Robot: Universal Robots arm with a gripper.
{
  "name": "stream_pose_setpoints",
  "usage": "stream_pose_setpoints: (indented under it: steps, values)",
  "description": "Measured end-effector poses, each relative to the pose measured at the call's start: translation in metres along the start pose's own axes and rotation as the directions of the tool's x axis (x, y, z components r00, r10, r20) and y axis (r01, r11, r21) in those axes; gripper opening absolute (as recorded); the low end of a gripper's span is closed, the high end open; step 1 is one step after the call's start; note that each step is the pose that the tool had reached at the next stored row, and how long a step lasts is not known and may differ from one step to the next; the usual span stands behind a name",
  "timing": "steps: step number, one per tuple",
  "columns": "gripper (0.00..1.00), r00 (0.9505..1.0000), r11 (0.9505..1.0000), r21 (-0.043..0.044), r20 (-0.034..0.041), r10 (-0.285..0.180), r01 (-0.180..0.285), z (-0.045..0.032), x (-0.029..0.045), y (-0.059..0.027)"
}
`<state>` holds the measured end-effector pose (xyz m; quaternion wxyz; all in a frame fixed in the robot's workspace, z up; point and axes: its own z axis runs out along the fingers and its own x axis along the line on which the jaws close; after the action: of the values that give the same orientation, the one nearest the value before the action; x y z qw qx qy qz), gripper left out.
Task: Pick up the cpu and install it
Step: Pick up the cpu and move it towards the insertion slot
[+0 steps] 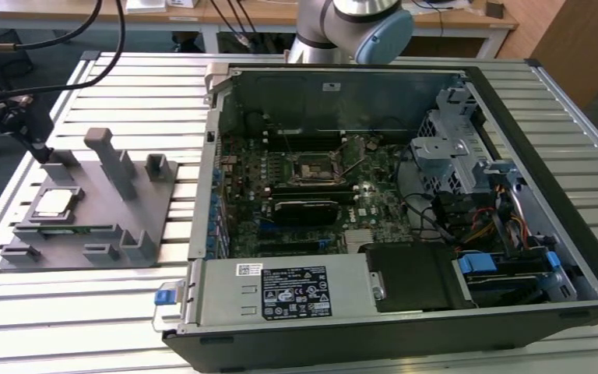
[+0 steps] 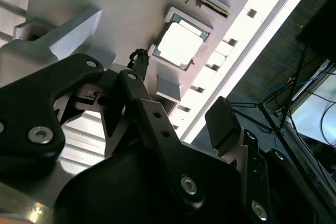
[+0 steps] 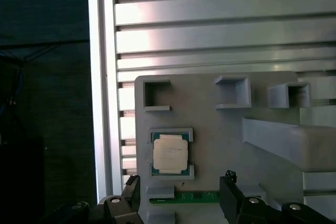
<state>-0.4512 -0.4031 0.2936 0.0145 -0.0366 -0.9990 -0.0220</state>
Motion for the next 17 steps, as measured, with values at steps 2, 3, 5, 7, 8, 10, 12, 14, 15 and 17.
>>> stream_pose_setpoints:
  steps: [2, 3, 5, 7, 8, 10, 12, 14, 15, 17]
  values:
    - [0.70, 1.0000, 1.0000, 0.0002, -0.0003, -0.006, 0.006, 0.0025, -0.0001, -0.0004]
    - [0.70, 0.9999, 0.9999, 0.0004, -0.0005, -0.012, 0.012, 0.0038, -0.0002, -0.0009]
    - [0.70, 0.9997, 0.9997, 0.0008, -0.0013, -0.025, 0.025, 0.0059, -0.0002, -0.0021]
    - [0.70, 0.9994, 0.9994, 0.0010, -0.0015, -0.034, 0.034, 0.0077, -0.0004, -0.0027]
    - [0.70, 0.9993, 0.9993, 0.0011, -0.0017, -0.037, 0.037, 0.0083, -0.0004, -0.0030]
    - [0.70, 0.9992, 0.9992, 0.0012, -0.0019, -0.041, 0.041, 0.0103, -0.0005, -0.0036]
    - [0.70, 0.9991, 0.9991, 0.0013, -0.0021, -0.043, 0.043, 0.0115, -0.0006, -0.0037]
    - [0.70, 0.9990, 0.9990, 0.0014, -0.0022, -0.044, 0.044, 0.0122, -0.0006, -0.0037]
    - [0.70, 0.9990, 0.9990, 0.0014, -0.0022, -0.044, 0.044, 0.0126, -0.0006, -0.0037]
    - [0.70, 0.9990, 0.9990, 0.0013, -0.0021, -0.044, 0.044, 0.0135, -0.0006, -0.0038]
